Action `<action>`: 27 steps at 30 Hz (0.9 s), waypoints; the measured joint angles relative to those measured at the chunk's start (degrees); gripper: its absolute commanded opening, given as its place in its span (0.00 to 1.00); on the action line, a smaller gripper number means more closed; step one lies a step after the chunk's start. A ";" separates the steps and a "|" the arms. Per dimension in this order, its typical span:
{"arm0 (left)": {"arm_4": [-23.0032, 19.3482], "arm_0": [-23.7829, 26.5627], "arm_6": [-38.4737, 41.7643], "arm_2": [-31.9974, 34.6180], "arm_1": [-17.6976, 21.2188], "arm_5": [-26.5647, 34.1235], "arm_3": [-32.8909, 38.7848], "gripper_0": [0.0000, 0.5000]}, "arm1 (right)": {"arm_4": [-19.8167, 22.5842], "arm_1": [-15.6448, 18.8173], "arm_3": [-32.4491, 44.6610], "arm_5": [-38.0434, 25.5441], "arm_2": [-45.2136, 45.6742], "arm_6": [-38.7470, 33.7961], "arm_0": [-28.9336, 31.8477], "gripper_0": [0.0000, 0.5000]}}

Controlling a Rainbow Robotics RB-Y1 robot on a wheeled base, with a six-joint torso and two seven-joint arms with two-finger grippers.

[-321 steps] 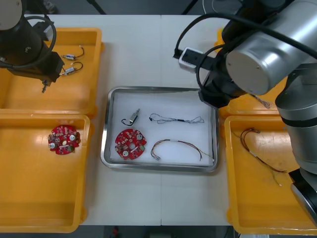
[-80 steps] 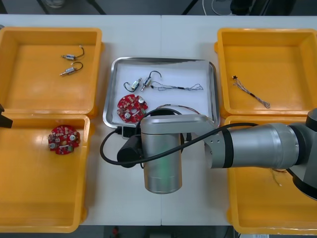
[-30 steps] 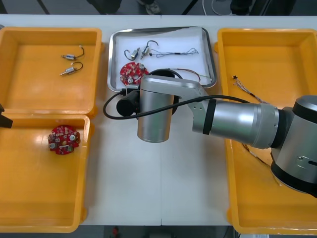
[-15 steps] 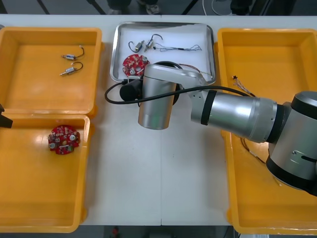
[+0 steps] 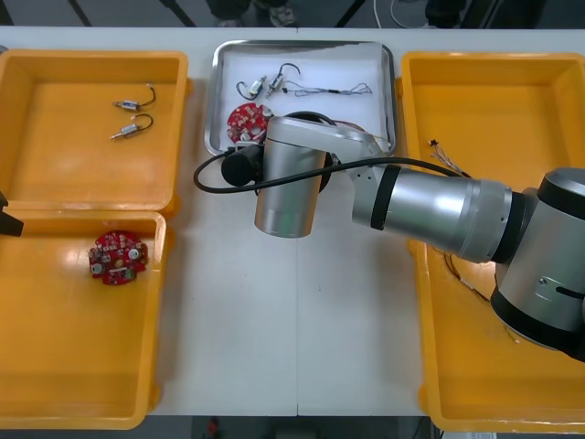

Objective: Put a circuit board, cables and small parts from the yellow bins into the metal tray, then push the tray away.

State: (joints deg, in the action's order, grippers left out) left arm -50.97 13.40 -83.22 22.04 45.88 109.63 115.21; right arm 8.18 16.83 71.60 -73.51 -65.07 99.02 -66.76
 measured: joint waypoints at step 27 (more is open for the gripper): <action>0.00 0.00 0.01 0.00 0.01 0.00 0.01 1.00 | 5.50 -0.04 32.76 -31.07 20.23 -0.01 13.78 1.00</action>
State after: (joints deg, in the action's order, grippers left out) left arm -50.97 13.40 -83.21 22.04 45.89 109.63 115.22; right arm 13.67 16.79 104.36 -104.57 -44.84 99.01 -52.99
